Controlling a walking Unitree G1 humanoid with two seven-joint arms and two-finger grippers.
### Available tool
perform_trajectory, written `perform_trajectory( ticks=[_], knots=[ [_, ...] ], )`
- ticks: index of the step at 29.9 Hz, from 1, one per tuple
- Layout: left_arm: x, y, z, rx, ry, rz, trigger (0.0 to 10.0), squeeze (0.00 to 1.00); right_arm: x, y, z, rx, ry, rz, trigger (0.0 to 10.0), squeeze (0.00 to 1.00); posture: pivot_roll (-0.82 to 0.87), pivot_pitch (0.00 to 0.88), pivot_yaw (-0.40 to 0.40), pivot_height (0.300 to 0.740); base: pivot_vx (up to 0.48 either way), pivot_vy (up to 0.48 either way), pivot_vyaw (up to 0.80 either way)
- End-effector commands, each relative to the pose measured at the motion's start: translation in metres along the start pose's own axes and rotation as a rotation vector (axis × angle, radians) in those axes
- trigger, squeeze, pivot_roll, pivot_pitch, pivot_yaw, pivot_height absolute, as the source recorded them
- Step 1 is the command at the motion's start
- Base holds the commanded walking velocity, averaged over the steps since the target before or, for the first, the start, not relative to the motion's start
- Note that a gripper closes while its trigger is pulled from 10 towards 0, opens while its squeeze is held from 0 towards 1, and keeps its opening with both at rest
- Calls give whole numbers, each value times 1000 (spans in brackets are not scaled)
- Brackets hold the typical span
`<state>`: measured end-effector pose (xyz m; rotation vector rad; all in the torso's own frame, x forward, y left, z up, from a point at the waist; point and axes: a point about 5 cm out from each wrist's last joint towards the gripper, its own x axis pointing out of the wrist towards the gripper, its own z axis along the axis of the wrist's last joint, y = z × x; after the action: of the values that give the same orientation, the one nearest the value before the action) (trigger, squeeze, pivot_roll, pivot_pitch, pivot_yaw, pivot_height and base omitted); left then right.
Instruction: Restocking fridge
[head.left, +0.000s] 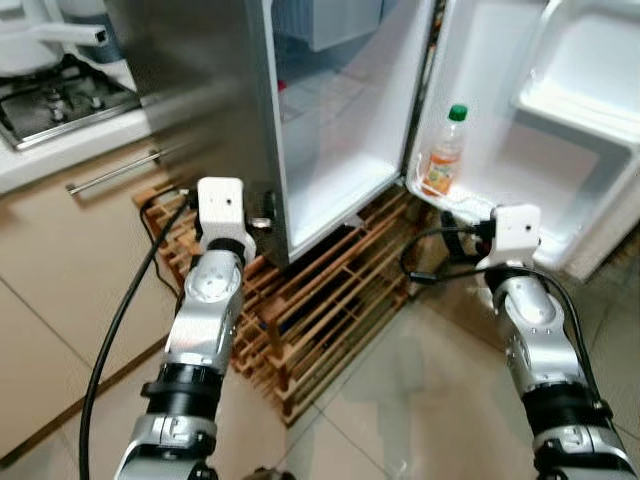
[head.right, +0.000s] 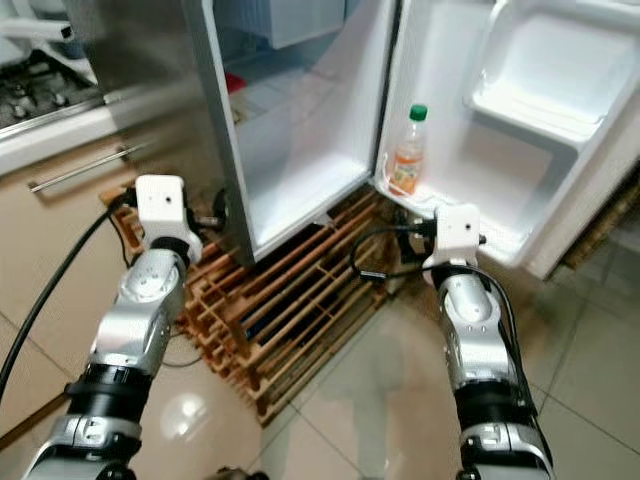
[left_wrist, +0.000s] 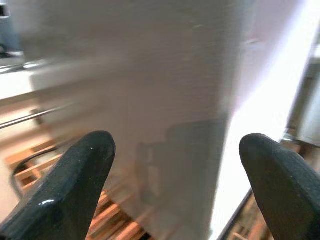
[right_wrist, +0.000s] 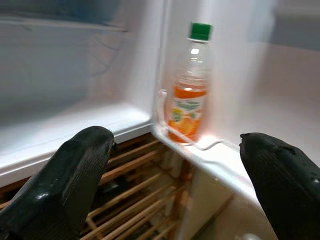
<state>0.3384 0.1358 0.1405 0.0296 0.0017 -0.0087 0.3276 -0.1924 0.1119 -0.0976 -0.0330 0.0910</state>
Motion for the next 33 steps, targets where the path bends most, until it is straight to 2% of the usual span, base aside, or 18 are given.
perform_trajectory(
  ticks=[1, 5, 10, 15, 23, 33],
  knots=[
    [-1, -6, 4, 16, -23, -33, 10000, 0, 0, 4, 3, 4, -11, 20, 10000, 0, -192, 0, 45, 740, 0, 0, 663],
    [-2, -8, 5, 6, -42, -53, 10000, 0, -5, 23, -9, 44, 19, 55, 10000, 0, -191, 0, 45, 740, 0, -472, 581],
    [0, -7, 0, 21, -23, -50, 10000, 0, -11, 37, -17, 70, 36, 83, 10000, 0, -193, 0, 49, 740, 0, -452, 527],
    [2, -5, -2, 24, -12, -43, 10000, 0, -12, 38, -19, 71, 41, 86, 10000, 0, -196, 0, 49, 740, 0, -429, 513],
    [4, -7, -5, 23, 0, -42, 10000, 0, -14, 31, -19, 59, 47, 75, 10000, 0, -204, 0, 42, 740, 252, -405, 508],
    [4, -2, -12, 28, 26, 2, 10000, 0, -17, 25, -21, 40, 50, 59, 10000, 0, -210, 0, 42, 740, 254, -403, 496]
  ],
)
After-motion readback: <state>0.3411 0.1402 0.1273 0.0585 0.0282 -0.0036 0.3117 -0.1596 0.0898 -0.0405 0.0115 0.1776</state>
